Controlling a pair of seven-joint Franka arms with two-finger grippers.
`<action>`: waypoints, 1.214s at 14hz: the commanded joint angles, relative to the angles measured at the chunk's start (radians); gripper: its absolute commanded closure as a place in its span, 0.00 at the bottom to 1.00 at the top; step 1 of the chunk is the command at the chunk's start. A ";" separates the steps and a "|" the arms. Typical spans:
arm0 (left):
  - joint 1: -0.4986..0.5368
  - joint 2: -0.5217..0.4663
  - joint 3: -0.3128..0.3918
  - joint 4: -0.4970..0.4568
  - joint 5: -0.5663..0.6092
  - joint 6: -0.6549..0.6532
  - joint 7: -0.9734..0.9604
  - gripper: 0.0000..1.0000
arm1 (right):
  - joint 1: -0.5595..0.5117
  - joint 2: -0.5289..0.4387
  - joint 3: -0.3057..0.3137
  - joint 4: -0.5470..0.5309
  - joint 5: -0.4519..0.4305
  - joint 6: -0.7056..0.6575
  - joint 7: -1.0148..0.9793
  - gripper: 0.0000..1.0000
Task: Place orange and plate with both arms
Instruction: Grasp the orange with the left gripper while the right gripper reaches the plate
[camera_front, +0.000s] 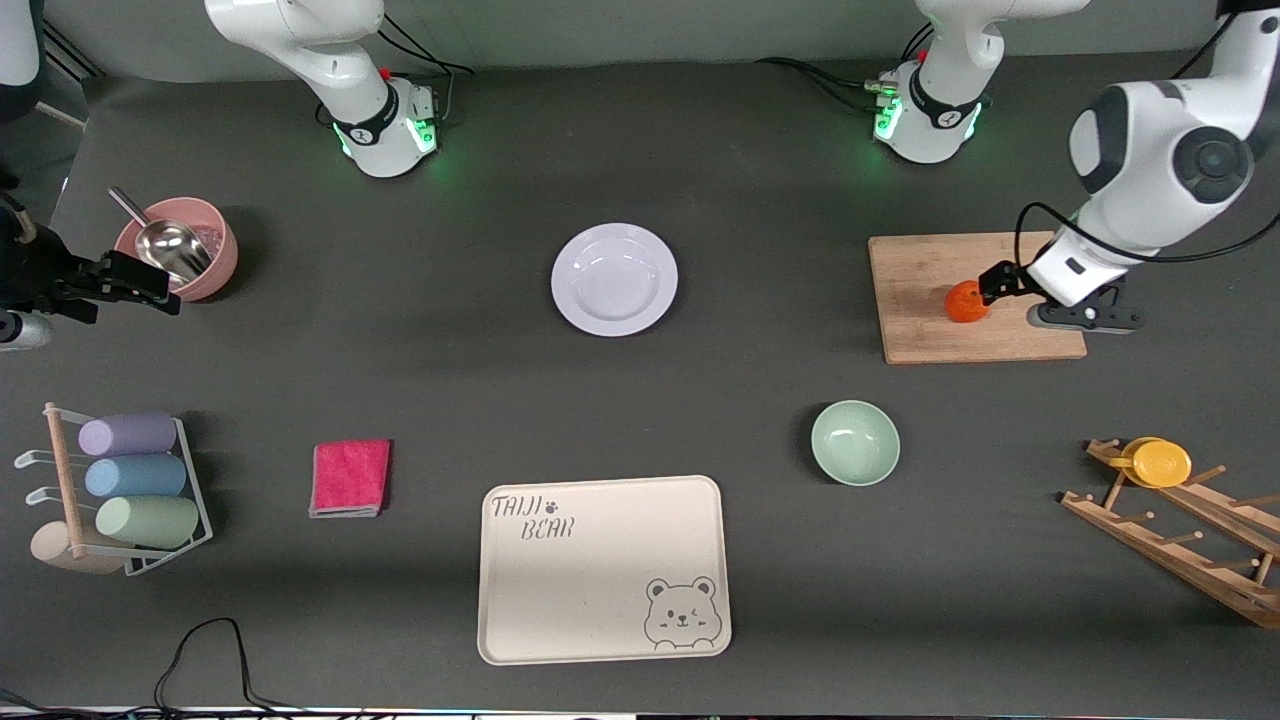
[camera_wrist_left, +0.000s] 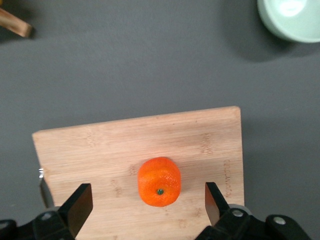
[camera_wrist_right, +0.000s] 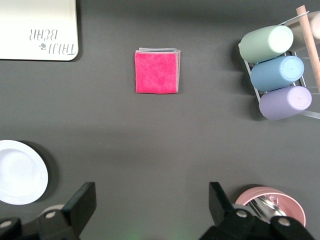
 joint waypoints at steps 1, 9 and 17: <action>-0.005 0.014 0.004 -0.104 -0.009 0.145 -0.032 0.00 | 0.003 -0.089 0.004 -0.066 -0.009 -0.006 0.030 0.00; -0.003 0.171 0.005 -0.204 -0.009 0.377 -0.031 0.00 | 0.106 -0.426 0.005 -0.455 -0.007 0.119 0.176 0.00; 0.003 0.185 0.005 -0.210 -0.010 0.381 -0.034 0.71 | 0.106 -0.474 -0.010 -0.603 0.100 0.148 0.159 0.00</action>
